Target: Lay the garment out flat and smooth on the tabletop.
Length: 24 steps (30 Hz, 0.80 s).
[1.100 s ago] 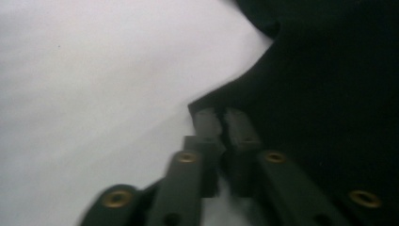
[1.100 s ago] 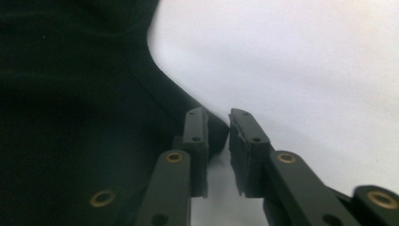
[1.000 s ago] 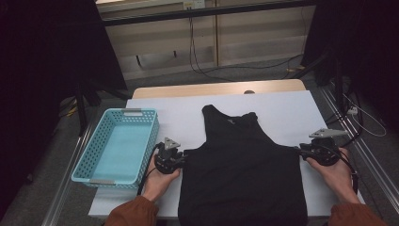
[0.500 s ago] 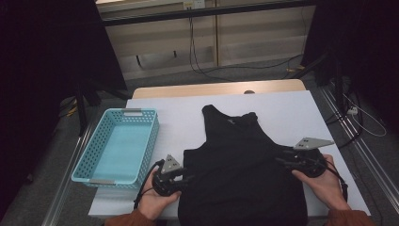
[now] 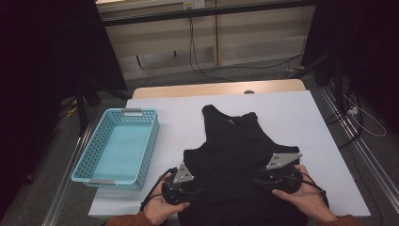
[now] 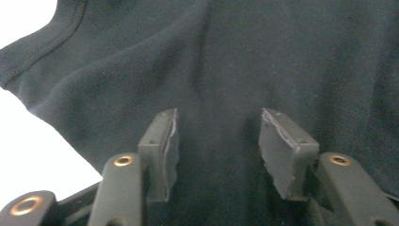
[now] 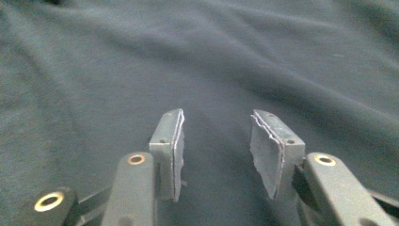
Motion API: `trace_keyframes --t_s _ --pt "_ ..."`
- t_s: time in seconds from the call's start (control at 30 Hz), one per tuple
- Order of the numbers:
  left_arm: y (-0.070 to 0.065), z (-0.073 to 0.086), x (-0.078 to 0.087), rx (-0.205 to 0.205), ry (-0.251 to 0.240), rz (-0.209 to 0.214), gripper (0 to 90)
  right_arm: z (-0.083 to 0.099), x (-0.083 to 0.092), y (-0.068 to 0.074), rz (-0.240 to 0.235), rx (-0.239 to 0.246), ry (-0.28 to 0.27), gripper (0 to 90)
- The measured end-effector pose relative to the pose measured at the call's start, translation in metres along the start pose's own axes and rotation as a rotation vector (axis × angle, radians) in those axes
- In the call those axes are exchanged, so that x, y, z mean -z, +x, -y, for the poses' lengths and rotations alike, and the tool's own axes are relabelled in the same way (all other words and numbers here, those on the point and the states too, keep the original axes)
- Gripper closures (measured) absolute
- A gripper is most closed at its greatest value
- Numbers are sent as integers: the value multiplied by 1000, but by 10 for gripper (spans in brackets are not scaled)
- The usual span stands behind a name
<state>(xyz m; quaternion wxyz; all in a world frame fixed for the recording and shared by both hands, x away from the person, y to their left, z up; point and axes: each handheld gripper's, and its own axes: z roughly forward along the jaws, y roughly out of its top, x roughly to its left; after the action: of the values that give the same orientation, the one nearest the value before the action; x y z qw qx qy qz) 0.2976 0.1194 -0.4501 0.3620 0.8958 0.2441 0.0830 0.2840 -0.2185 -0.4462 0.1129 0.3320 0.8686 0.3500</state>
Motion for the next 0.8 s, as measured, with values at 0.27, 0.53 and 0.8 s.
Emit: trace_keyframes --t_s 0.27,0.53,0.8 --pt "-3 -3 4 -25 48 0 897 -3 -7 5 -7 9 36 653" --pt "3 11 21 -3 63 21 900 -6 -7 15 -9 49 57 900" --pt "-2 21 32 2 76 71 899 -3 -4 27 -50 66 62 900"
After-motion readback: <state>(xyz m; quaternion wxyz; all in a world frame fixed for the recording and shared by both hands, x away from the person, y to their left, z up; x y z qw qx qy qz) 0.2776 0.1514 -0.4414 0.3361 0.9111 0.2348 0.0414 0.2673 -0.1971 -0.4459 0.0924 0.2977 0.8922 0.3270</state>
